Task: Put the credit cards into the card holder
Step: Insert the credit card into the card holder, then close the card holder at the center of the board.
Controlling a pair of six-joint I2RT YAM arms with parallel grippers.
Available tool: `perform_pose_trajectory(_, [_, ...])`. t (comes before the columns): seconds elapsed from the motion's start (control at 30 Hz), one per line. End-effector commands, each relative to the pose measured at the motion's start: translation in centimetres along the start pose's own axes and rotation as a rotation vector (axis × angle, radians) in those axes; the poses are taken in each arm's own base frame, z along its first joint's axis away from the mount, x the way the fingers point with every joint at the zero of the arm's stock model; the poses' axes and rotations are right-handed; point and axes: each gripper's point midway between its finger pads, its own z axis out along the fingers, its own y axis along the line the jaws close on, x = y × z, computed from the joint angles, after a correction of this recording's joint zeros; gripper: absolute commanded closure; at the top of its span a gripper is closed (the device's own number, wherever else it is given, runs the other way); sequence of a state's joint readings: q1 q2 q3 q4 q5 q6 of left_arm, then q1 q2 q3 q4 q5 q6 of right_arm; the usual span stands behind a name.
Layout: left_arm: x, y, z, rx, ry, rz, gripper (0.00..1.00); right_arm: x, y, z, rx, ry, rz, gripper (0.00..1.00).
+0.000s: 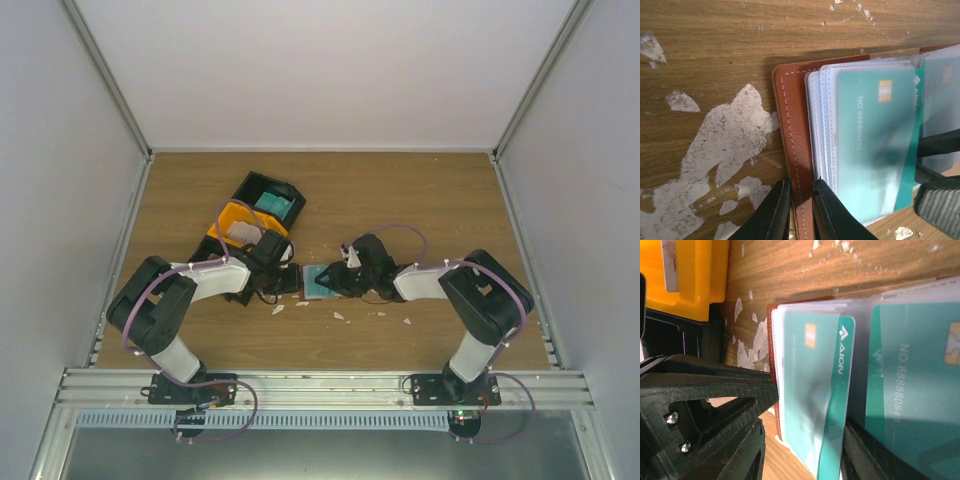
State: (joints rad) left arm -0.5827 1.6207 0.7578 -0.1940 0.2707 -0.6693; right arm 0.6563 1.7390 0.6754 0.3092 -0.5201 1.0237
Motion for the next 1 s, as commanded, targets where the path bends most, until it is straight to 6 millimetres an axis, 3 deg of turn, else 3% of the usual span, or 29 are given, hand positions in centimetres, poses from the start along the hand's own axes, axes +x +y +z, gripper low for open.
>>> perform_pose_trajectory(0.0, [1.2,-0.1,0.8,0.005,0.049,0.014,0.83,-0.5,-0.9,-1.3,0.108,-0.049,-0.027,0.56])
perform_pose_trajectory(0.17, [0.8,-0.4,0.7,0.014,0.046,0.023,0.83,-1.0,-0.2,-2.5,0.126,-0.087,-0.049,0.48])
perform_pose_trajectory(0.37, [0.7,-0.8,0.6,0.031,0.048,0.030,0.83,-2.1,0.0,-5.2,0.192,-0.181,-0.092,0.47])
perform_pose_trajectory(0.47, [0.7,-1.0,0.6,0.041,0.050,0.031,0.82,-3.1,-1.1,-7.5,0.309,-0.266,-0.121,0.47])
perform_pose_trajectory(0.63, [0.7,-1.1,0.6,0.051,0.059,0.024,0.78,-4.0,-5.0,-10.6,0.558,-0.336,-0.148,0.45])
perform_pose_trajectory(0.8, [0.6,-0.9,0.7,0.051,0.059,0.014,0.77,-3.9,-6.6,-10.0,0.592,-0.285,-0.150,0.43])
perform_pose_trajectory(0.97, [0.7,-0.7,0.8,0.050,0.064,0.011,0.77,-4.3,-7.4,-8.4,0.554,-0.252,-0.147,0.51])
